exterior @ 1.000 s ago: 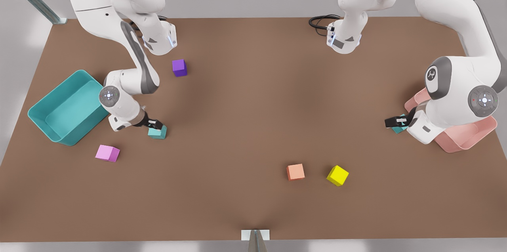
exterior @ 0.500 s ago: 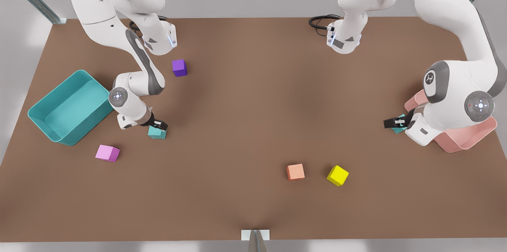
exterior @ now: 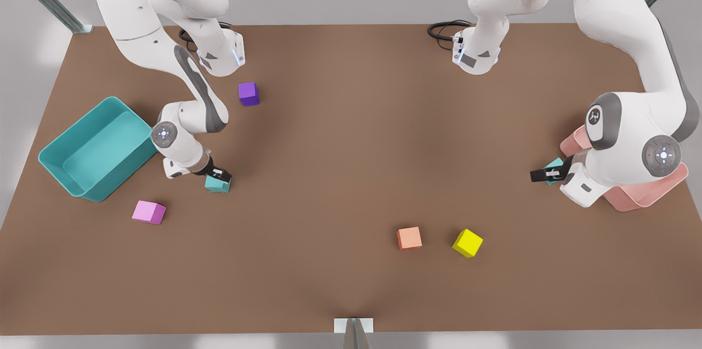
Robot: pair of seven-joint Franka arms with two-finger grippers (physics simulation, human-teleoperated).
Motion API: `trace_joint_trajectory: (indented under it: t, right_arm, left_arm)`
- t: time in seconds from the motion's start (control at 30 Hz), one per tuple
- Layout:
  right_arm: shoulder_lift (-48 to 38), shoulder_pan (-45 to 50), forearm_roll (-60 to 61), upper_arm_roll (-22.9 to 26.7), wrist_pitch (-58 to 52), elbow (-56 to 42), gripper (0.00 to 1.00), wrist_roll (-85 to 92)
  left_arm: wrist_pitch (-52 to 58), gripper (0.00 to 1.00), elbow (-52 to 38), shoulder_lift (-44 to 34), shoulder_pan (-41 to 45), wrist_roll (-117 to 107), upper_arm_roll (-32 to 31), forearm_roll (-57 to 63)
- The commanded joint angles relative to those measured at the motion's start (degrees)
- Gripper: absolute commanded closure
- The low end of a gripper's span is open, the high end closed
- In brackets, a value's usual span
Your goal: Stack the two blue cubes on top of each other
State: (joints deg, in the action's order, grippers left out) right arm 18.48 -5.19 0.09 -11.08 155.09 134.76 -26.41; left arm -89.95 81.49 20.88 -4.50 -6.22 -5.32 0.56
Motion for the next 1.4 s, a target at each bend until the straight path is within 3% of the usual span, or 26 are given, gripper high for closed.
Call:
trace_joint_trajectory:
  t: [0.0, 0.93, 0.97, 1.03, 1.13, 1.17, 1.2, 1.27, 1.37]
  right_arm:
    - [0.2, -0.1, 0.0, 0.0, 1.7, 0.0, 0.0, -0.8]
    - [6.6, -0.4, 0.0, 0.0, 7.9, -1.7, 0.0, 0.9]
    - [6.6, -0.4, 0.0, 0.0, 7.9, -1.7, 0.02, 0.9]
    - [6.4, -0.4, -0.1, 0.0, 7.7, -1.7, 0.34, 1.0]
    - [4.8, -0.4, -0.1, 0.0, 7.2, -1.6, 0.56, 1.4]
    - [3.8, -0.4, -0.1, -0.1, 6.9, -1.5, 0.57, 2.3]
    - [2.7, -0.3, -0.1, -0.1, 5.2, -1.5, 0.58, 2.3]
    - [-0.4, 0.2, -0.1, -1.0, 0.7, -1.8, 0.59, 2.3]
    - [-4.6, 0.6, -0.3, -5.1, -26.8, -17.1, 0.6, 2.2]
  left_arm:
    - [0.3, 0.0, 0.0, 0.0, 0.0, 0.3, 0.0, 0.2]
    - [0.1, 0.0, 0.0, 1.1, 0.0, -0.1, 0.0, 0.6]
    - [0.1, 0.0, 0.0, 1.1, 0.0, -0.1, 0.0, 0.6]
    - [0.1, 0.0, 0.0, 1.1, 0.3, -0.3, 0.0, 0.6]
    - [-1.2, 0.0, -2.9, 1.6, 1.3, 0.3, -1.8, 0.5]
    - [-2.4, 0.0, -8.9, 5.1, 3.8, 0.8, -1.9, 2.0]
    - [-2.1, 0.0, -9.2, 4.9, 5.0, 1.0, -2.0, 6.6]
    - [-2.3, 0.0, -9.5, 4.6, 4.9, 0.9, -2.0, 2.4]
    - [-1.7, 0.0, -9.1, 4.8, 4.2, 0.6, -1.6, 1.5]
